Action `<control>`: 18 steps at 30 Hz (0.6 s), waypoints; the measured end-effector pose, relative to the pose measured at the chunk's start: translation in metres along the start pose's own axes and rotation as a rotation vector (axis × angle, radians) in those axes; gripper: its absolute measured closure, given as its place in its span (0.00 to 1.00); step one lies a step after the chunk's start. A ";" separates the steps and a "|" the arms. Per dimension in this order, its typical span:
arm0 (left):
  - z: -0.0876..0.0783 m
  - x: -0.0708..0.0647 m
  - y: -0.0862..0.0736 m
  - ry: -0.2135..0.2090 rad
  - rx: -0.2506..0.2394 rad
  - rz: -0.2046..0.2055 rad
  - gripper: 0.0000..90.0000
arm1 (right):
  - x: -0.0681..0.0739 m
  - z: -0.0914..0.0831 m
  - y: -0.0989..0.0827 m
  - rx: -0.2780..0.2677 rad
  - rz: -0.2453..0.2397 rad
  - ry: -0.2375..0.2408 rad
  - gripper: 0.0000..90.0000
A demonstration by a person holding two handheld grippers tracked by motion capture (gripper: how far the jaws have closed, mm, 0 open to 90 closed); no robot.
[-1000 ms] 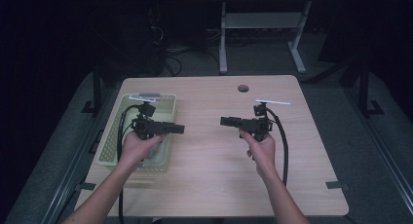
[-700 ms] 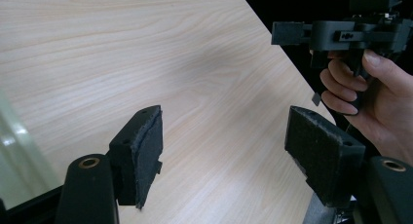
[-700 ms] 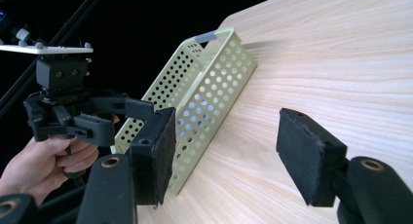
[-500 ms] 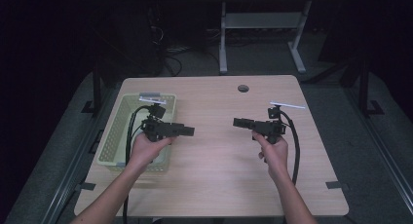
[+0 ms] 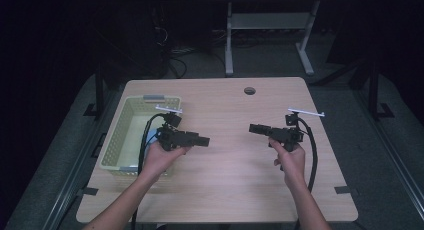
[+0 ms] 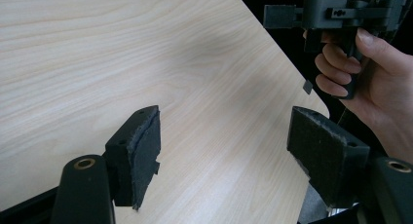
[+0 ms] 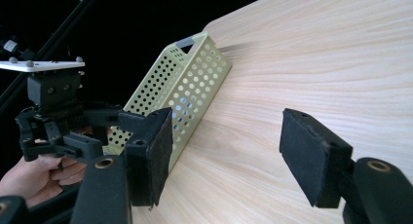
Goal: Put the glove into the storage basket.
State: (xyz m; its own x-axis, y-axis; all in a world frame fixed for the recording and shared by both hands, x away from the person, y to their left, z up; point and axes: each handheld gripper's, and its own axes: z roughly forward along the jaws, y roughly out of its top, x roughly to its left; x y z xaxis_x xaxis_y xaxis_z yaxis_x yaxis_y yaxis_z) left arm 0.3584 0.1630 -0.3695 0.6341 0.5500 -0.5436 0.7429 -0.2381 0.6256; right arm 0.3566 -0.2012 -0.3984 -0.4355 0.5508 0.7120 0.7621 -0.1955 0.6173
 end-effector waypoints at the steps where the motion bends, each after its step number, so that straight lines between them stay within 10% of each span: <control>1: 0.001 -0.001 0.000 0.003 -0.002 0.003 0.31 | -0.001 -0.002 0.000 -0.002 0.005 -0.003 0.38; 18: 0.019 -0.011 -0.008 -0.020 0.008 0.014 0.25 | -0.016 -0.024 -0.005 -0.003 0.024 -0.044 0.33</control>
State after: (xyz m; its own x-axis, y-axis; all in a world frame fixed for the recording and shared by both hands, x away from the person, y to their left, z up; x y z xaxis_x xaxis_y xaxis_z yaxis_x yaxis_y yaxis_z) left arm 0.3497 0.1439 -0.3790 0.6487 0.5305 -0.5456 0.7354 -0.2527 0.6287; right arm 0.3485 -0.2284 -0.4049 -0.3951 0.5814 0.7113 0.7706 -0.2118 0.6011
